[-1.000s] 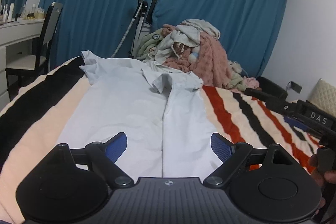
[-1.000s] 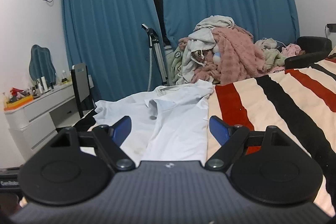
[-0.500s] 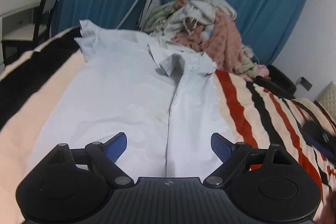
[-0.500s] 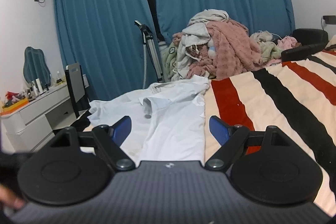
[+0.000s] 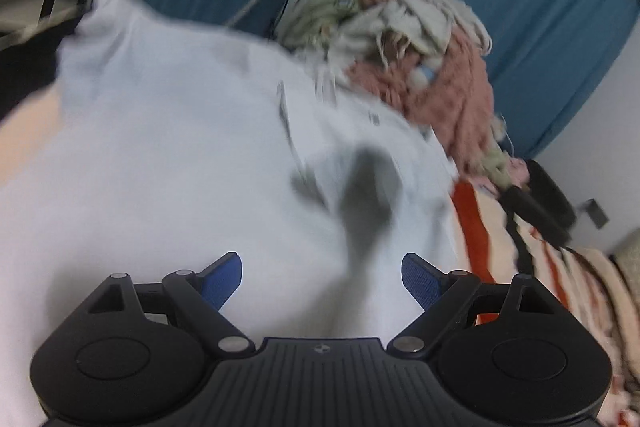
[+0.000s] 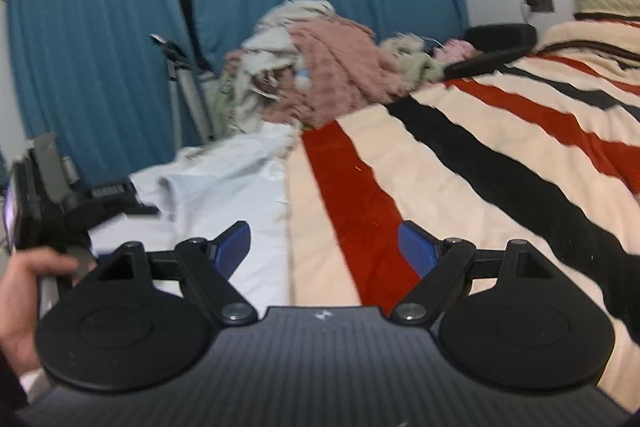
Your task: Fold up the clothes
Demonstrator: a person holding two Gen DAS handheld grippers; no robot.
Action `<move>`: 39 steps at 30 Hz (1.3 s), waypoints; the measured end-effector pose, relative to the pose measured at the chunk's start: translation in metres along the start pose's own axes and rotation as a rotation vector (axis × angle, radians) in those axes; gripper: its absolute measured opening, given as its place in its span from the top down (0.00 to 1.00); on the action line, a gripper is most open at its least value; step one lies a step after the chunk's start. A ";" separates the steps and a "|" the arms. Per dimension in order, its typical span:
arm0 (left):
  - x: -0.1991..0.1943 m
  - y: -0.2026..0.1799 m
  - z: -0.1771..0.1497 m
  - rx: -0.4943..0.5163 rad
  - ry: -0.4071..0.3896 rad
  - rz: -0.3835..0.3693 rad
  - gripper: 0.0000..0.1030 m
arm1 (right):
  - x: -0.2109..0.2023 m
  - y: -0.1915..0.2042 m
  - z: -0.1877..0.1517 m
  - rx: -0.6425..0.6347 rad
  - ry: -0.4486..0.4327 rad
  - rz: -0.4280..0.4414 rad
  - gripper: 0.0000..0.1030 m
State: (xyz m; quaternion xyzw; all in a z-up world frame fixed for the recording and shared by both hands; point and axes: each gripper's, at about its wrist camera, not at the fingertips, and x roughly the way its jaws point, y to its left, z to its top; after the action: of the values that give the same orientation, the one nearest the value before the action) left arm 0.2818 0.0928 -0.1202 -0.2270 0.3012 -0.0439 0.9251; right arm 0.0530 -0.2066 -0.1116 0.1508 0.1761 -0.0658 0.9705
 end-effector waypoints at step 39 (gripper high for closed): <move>0.164 0.055 0.090 -0.297 -0.062 -0.273 0.24 | 0.089 -0.012 -0.022 0.082 0.168 -0.139 0.20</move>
State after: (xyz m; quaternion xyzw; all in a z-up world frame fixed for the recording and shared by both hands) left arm 0.4642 0.1419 -0.1688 -0.4009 0.2423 -0.1169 0.8757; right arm 0.1258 -0.2179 -0.1670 0.1830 0.2641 -0.1273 0.9384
